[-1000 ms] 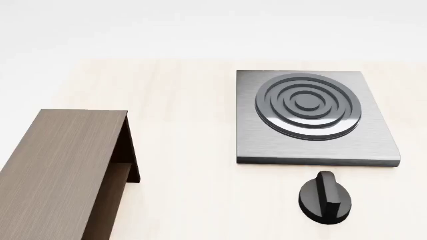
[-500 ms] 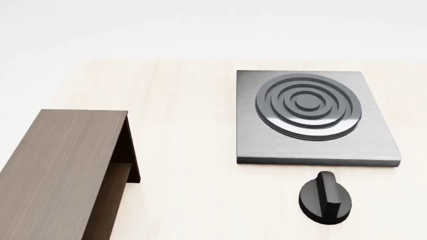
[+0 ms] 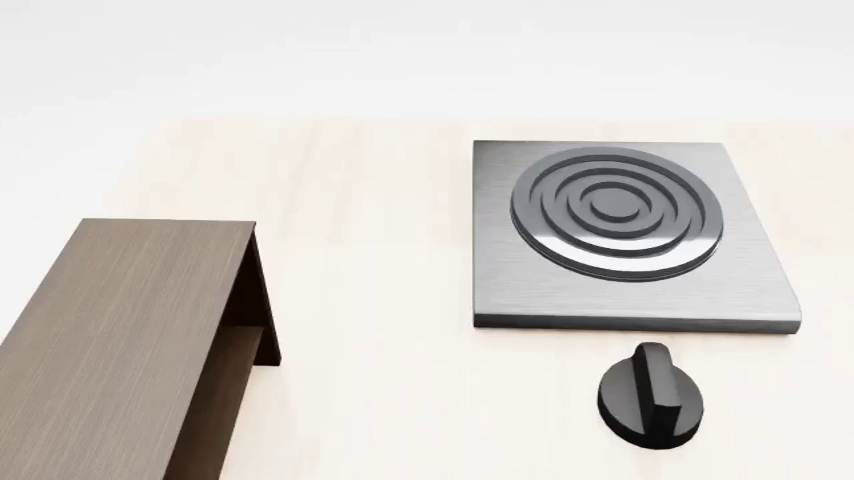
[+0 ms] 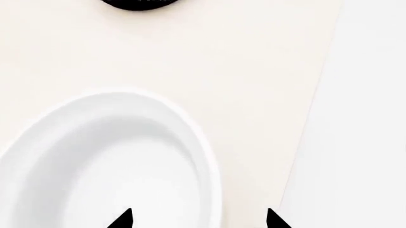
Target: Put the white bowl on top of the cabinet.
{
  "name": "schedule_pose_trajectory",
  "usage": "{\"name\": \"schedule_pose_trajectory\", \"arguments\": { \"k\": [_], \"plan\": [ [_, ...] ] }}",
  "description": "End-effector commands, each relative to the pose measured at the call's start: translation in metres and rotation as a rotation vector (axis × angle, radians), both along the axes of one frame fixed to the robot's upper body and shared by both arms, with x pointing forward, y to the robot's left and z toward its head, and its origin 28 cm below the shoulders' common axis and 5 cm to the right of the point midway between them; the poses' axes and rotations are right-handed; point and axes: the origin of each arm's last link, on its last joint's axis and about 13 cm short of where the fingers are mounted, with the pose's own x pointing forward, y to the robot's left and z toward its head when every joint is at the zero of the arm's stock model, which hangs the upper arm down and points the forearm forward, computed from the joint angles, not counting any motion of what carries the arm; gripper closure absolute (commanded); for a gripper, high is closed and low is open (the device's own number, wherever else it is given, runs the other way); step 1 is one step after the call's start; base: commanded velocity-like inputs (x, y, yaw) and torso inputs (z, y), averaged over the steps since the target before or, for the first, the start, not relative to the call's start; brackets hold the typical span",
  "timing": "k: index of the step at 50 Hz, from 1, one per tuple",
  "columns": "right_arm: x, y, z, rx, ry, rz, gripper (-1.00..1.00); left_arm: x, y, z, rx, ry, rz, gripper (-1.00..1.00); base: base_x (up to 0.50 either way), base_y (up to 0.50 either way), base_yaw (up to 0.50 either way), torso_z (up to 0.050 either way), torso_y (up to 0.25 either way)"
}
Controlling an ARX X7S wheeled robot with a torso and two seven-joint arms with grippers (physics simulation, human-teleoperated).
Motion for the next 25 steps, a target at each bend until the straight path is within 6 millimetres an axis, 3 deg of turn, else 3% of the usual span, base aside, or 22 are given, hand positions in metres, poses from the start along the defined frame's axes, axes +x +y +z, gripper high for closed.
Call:
{"name": "schedule_pose_trajectory", "arguments": {
  "k": [1,19,20,25],
  "plan": [
    [0.002,-0.005,-0.015,0.028,0.022,-0.009,-1.0,0.0,0.0,0.0,0.002,0.002,0.0,-1.0,0.0,0.0,0.0,0.0,0.0],
    [0.007,-0.004,-0.029,0.059,0.036,0.02,-1.0,0.0,0.0,0.0,0.002,0.002,-0.001,-1.0,0.0,0.0,0.0,0.0,0.0],
    [0.007,-0.004,-0.029,0.053,0.039,0.024,1.0,0.0,0.0,0.0,0.002,0.002,-0.001,-1.0,0.0,0.0,0.0,0.0,0.0],
    [0.006,-0.004,-0.029,0.055,0.032,0.022,1.0,0.0,0.0,0.0,0.002,0.003,0.0,-1.0,0.0,0.0,0.0,-0.003,0.0]
  ]
}}
